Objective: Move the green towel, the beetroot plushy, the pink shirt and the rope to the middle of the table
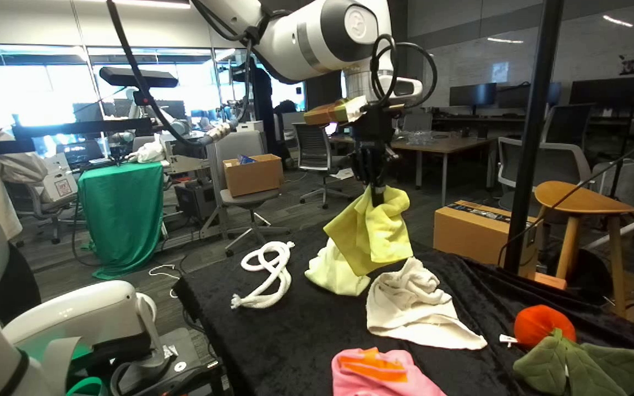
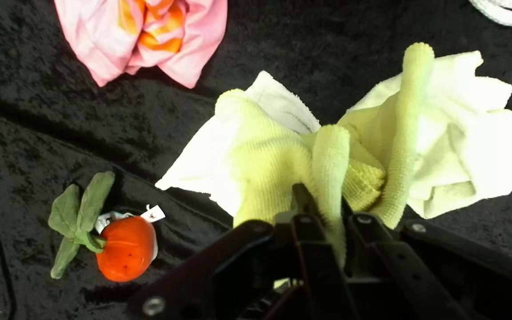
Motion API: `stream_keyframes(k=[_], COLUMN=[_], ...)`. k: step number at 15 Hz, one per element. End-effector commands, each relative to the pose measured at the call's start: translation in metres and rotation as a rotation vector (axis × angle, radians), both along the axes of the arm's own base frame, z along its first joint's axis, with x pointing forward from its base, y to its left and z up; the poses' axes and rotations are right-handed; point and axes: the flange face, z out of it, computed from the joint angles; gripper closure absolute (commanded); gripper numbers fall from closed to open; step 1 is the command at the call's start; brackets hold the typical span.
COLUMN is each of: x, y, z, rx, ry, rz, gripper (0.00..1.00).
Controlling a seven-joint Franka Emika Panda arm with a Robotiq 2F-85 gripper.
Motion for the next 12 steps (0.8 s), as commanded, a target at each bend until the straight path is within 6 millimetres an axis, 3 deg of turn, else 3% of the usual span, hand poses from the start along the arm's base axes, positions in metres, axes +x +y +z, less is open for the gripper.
stream_keyframes(k=[1, 7, 12], x=[0.0, 0.012, 0.016], y=[0.001, 0.017, 0.014], z=[-0.015, -0.054, -0.079], rx=[-0.003, 0.021, 0.019], ry=[-0.015, -0.025, -0.001], rz=[-0.039, -0.049, -0.083], gripper=[0.95, 0.95, 0.94])
